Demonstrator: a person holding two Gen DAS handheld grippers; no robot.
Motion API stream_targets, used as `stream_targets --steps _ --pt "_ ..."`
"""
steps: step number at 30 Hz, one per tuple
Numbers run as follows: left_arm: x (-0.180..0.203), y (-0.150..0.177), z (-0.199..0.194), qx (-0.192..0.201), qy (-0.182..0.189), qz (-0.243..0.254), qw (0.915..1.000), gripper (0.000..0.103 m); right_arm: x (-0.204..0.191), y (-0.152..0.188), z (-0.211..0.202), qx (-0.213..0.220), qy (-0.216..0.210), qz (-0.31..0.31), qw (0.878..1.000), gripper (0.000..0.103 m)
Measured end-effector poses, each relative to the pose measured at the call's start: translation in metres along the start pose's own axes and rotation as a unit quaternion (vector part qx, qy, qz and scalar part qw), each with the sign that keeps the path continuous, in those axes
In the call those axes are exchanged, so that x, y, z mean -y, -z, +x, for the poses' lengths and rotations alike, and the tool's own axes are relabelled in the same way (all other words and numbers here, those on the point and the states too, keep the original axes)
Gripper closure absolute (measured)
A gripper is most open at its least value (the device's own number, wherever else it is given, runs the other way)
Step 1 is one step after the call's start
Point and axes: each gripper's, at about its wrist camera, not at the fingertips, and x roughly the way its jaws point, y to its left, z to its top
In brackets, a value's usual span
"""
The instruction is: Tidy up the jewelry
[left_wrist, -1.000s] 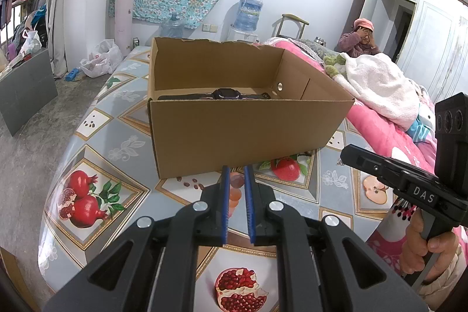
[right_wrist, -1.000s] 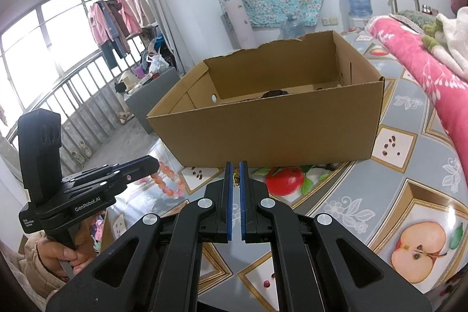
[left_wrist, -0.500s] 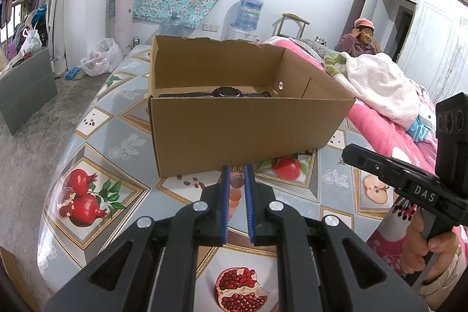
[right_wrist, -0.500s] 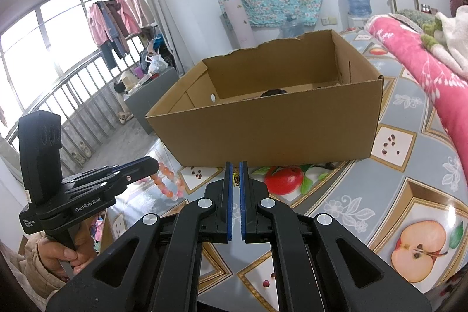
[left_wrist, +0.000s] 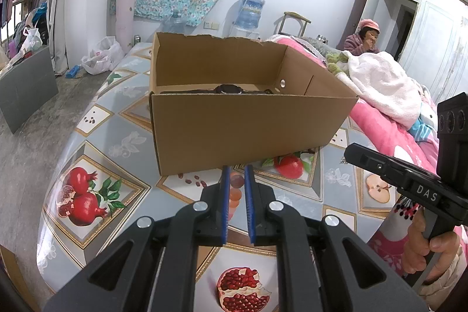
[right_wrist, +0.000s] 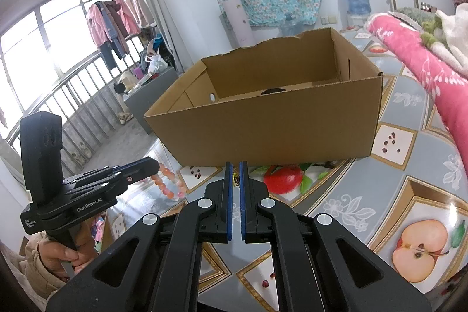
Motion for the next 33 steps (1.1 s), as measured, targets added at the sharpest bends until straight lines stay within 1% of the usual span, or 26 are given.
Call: stream_targets --steps 33 --pt "0.0013 0.0019 0.0036 -0.002 -0.002 -0.002 1.0000 0.093 -0.0013 0.0017 0.0004 0.001 0.000 0.004 1.000 0.101"
